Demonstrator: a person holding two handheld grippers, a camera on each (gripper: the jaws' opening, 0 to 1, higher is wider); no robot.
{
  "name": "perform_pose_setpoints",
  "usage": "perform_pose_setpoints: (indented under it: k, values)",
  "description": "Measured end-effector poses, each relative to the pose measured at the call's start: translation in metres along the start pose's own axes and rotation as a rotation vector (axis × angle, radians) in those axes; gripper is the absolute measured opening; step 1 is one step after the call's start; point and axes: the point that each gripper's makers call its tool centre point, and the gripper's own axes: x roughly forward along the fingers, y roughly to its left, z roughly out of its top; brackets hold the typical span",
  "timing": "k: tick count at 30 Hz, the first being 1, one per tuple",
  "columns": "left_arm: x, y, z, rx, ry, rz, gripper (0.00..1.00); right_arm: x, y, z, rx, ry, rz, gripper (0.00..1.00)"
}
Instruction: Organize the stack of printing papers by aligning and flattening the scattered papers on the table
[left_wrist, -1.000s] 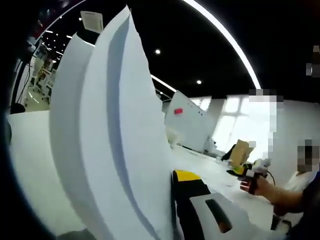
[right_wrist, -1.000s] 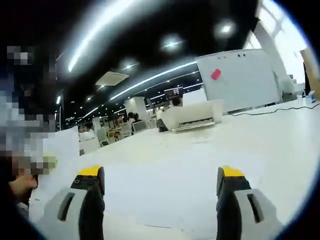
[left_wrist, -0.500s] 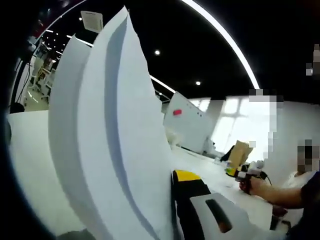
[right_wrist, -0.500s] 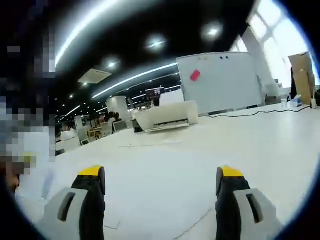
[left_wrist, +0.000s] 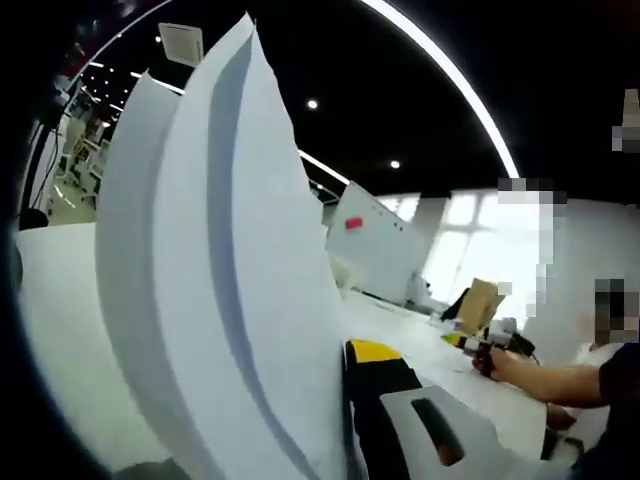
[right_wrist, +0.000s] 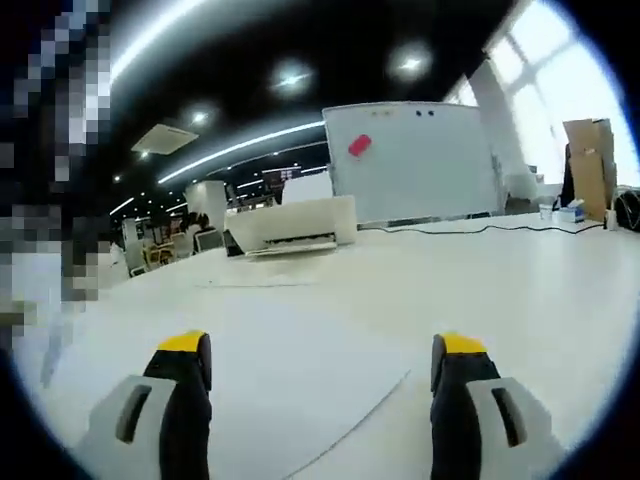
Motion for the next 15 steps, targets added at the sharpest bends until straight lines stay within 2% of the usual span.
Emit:
perform_pose_setpoints:
  k: [5,7,15]
  values:
    - [0.000,0.000,0.000,0.002,0.001,0.002,0.08,0.009,0.000,-0.005,-0.071,0.039,0.005,0.85]
    - [0.000,0.000,0.000,0.004,0.001,0.002,0.08,0.015,-0.003,-0.012,-0.123,0.093,0.005,0.85]
    - [0.000,0.000,0.000,0.005,0.003,0.000,0.08,0.020,-0.009,-0.022,-0.137,0.153,0.003,0.85]
